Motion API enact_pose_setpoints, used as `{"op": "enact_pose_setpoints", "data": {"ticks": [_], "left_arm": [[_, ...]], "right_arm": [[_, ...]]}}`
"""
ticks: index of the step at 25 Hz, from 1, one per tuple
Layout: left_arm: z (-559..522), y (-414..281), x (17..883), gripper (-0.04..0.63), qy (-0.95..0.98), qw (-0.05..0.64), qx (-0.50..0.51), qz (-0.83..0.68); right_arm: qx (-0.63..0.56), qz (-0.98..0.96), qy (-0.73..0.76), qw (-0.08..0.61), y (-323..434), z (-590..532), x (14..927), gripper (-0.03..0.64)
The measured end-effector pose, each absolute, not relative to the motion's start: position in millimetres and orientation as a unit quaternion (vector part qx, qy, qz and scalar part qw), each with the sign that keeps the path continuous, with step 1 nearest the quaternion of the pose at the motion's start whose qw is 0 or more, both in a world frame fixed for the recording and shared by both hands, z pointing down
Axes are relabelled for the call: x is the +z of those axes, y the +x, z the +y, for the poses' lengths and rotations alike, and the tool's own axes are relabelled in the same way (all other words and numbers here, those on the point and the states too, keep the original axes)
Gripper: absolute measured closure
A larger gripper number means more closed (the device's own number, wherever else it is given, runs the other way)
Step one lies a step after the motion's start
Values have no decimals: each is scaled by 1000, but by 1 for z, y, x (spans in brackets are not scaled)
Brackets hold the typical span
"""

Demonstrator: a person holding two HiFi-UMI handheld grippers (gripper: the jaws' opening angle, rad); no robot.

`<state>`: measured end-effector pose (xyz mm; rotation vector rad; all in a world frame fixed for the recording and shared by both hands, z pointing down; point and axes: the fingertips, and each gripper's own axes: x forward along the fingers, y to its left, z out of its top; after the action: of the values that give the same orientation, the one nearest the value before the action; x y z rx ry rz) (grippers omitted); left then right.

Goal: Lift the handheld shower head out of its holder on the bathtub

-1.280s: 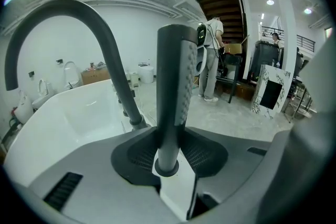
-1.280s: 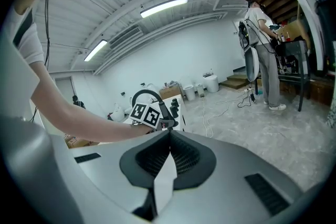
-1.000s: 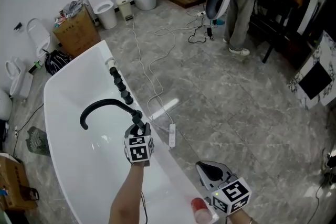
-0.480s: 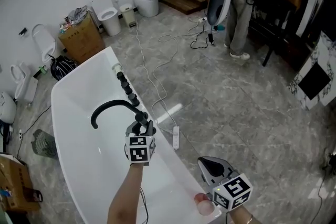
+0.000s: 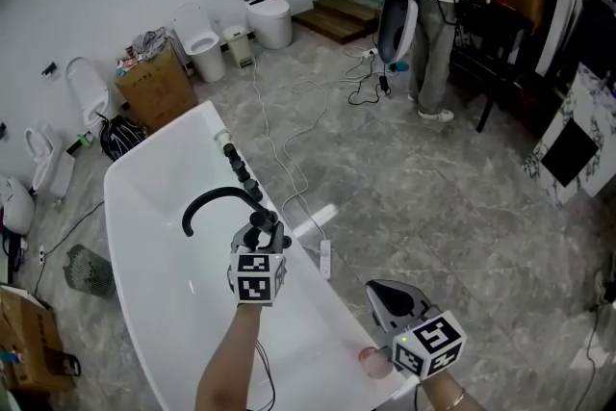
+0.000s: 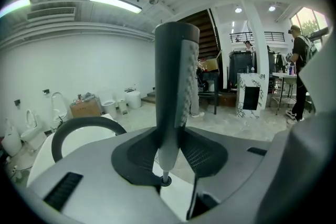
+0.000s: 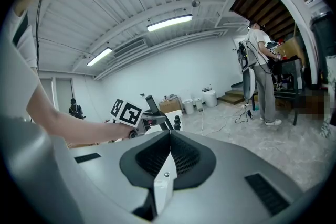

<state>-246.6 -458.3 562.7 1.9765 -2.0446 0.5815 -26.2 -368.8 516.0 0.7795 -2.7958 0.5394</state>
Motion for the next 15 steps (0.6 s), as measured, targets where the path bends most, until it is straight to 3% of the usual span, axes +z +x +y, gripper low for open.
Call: {"op": "enact_pose_setpoints", "data": {"ticks": [15], "left_arm": [[-369,-218,458,448,696,72,191,-689]], "right_arm": [[156,-945,279,63,-9,-286,440,611]]}}
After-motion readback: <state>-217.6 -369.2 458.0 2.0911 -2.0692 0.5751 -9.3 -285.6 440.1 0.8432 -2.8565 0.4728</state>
